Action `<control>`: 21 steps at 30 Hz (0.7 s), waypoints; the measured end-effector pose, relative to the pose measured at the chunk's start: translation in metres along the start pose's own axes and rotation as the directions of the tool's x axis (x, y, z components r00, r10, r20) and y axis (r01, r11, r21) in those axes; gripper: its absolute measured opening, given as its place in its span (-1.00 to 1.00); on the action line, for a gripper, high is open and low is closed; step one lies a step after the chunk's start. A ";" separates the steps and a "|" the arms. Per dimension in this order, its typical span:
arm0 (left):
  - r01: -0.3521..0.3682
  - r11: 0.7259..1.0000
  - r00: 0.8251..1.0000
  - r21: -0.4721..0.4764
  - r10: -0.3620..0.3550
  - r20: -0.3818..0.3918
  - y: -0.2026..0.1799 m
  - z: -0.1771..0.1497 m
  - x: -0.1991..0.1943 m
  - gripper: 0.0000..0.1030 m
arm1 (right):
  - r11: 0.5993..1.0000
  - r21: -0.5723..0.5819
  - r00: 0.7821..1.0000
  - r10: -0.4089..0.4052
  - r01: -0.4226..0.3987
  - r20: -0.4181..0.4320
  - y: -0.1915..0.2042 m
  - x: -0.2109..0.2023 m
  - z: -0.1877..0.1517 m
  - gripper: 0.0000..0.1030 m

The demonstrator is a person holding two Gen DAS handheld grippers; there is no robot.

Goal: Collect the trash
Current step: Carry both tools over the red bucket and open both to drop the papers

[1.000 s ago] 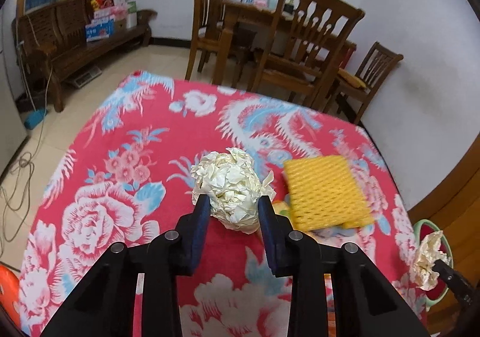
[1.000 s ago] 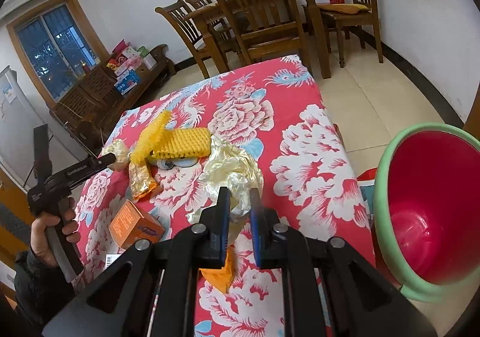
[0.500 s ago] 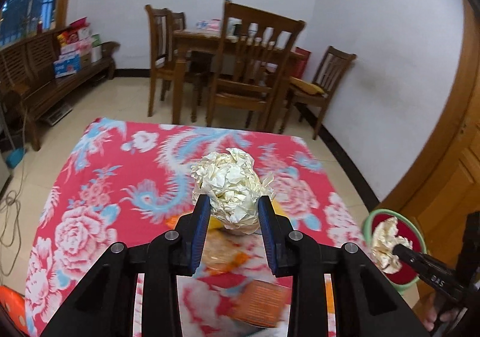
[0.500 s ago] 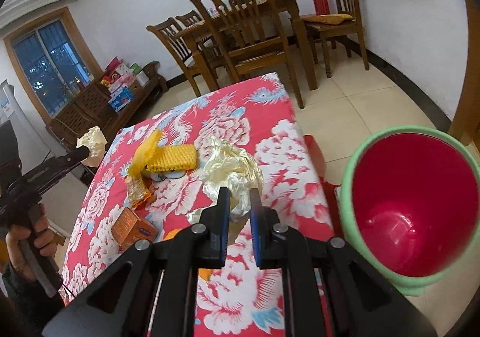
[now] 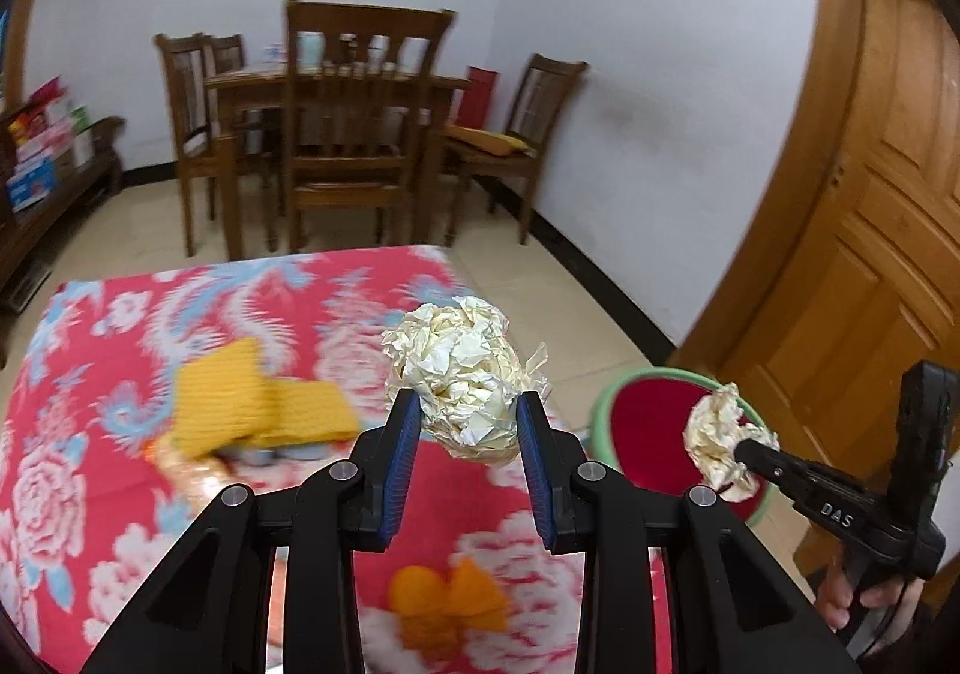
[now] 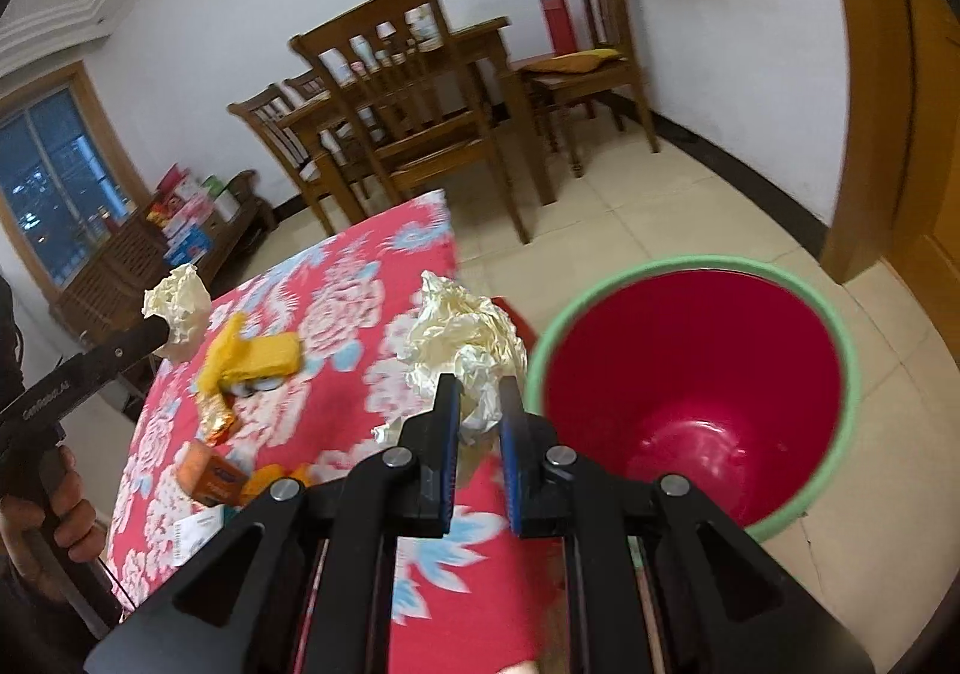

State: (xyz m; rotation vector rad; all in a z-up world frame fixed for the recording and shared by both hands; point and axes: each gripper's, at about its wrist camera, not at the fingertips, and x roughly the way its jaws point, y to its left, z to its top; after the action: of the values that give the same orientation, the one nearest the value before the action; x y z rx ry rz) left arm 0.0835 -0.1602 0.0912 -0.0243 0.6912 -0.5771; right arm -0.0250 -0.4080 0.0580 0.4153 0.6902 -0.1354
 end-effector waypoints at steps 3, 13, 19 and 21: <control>0.044 0.998 0.999 0.039 -0.044 -0.012 -0.025 -0.002 0.009 -0.35 | 0.999 0.022 0.999 -0.043 0.043 0.004 -0.016 -0.005 -0.001 -0.70; 0.142 0.982 0.988 0.126 -0.133 -0.079 -0.090 -0.013 0.046 -0.35 | 0.979 0.101 0.984 -0.174 0.176 -0.032 -0.074 -0.002 -0.011 -0.69; 0.186 0.971 0.977 0.150 -0.166 -0.136 -0.114 -0.021 0.074 -0.35 | 0.962 0.170 0.977 -0.206 0.213 -0.056 -0.101 0.000 -0.017 -0.53; 0.204 0.966 0.972 0.157 -0.180 -0.154 -0.120 -0.024 0.084 -0.35 | 0.958 0.185 0.975 -0.214 0.220 -0.055 -0.107 -0.001 -0.019 -0.26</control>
State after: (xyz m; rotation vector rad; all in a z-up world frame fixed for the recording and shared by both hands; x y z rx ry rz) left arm 0.0615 -0.2998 0.0476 0.1123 0.7770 -0.8299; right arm -0.0641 -0.4979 0.0105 0.5255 0.7589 -0.4056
